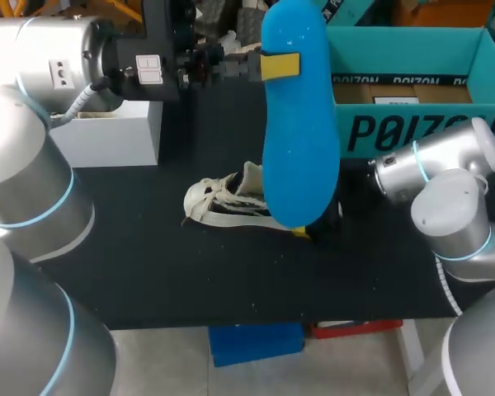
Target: Take the shoe out of the shoebox, open the shoe tongue, remove and reinsert the insole, then place the shoe into the shoebox
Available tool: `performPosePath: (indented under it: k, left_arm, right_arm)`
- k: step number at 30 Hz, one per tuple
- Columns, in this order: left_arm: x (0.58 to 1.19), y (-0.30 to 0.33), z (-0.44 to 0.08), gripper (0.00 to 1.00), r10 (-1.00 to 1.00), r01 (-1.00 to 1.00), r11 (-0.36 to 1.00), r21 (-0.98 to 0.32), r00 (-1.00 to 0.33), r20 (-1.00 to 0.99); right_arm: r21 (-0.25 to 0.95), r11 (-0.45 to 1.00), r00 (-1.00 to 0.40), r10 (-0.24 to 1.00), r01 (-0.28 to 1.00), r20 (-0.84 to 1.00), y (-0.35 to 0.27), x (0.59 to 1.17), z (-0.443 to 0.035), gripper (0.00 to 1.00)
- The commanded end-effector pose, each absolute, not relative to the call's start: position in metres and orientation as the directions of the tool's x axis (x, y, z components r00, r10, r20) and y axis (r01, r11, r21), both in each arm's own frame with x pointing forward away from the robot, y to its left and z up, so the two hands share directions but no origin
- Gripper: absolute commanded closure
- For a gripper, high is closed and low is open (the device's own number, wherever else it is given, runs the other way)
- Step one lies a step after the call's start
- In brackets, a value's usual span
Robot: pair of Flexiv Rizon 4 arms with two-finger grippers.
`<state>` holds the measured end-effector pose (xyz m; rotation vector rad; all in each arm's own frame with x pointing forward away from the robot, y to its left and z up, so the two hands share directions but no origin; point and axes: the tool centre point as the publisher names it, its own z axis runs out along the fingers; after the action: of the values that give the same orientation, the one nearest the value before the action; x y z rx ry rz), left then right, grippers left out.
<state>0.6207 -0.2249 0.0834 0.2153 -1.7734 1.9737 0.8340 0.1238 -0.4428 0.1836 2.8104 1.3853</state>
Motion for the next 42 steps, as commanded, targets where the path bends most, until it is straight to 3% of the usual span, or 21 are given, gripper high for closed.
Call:
performPosePath:
  k: [1, 15, 31, 42]
  left_arm:
    - [0.620, -0.227, 0.083, 1.00, 0.236, -0.445, -0.049, -0.894, -0.875, 0.423]
    - [0.620, -0.227, 0.083, 1.00, 0.236, -0.445, -0.049, -0.894, -0.875, 0.423]
    - [0.620, -0.227, 0.083, 1.00, 0.236, -0.445, -0.049, -0.894, -0.875, 0.423]
    - [0.620, -0.227, 0.083, 1.00, 0.236, -0.445, -0.049, -0.894, -0.875, 0.423]
  right_arm:
    - [0.649, 0.749, -0.991, 0.102, 0.130, 0.081, 0.119, 0.834, -0.429, 0.00]
    - [0.263, 0.955, -0.989, 0.119, 0.138, 0.084, 0.118, 0.838, -0.404, 0.00]
    - [0.084, 0.990, -0.993, 0.114, 0.116, 0.030, 0.138, 0.831, -0.399, 0.00]
    - [0.044, 0.996, -0.996, 0.083, 0.083, -0.011, 0.148, 0.836, -0.405, 0.00]
